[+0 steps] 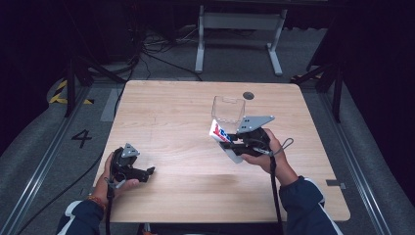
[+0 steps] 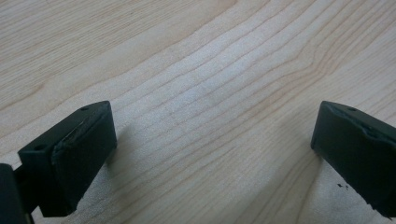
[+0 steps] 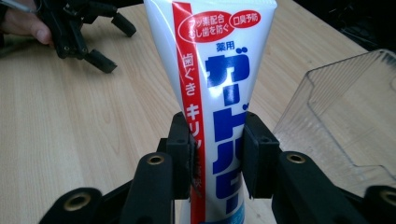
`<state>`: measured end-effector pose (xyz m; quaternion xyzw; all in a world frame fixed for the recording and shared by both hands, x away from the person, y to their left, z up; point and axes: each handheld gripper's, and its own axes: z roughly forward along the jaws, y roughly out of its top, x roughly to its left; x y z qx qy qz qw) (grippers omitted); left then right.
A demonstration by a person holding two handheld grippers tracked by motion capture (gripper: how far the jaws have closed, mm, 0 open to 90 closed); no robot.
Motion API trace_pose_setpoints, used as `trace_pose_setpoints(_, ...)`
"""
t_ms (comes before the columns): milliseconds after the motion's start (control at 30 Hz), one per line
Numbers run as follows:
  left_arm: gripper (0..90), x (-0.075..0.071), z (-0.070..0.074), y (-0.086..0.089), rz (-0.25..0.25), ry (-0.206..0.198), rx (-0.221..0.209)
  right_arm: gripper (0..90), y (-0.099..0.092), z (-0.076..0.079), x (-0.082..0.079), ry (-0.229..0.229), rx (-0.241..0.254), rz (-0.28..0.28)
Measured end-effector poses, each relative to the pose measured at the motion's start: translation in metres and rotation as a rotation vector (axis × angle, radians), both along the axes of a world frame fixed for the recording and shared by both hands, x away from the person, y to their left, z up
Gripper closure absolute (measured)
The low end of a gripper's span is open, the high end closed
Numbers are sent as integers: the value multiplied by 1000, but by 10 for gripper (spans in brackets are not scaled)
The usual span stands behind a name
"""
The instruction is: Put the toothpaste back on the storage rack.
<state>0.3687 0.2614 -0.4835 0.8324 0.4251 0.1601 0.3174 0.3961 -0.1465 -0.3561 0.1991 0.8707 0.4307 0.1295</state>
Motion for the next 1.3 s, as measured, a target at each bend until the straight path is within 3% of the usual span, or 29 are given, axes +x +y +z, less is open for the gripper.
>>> trace_pose_setpoints(600,6,0,0,0,0,-1,2,690,-18,34,14,-89,70,-62)
trace_pose_setpoints(733,5,0,0,0,0,-1,2,692,-19,38,20,-104,69,-82)
trace_pose_setpoints(1033,6,0,0,0,2,-1,0,694,-26,50,35,-138,114,-131)
trace_pose_setpoints(1300,6,0,0,0,2,-1,-1,695,-26,50,51,-140,126,-156)
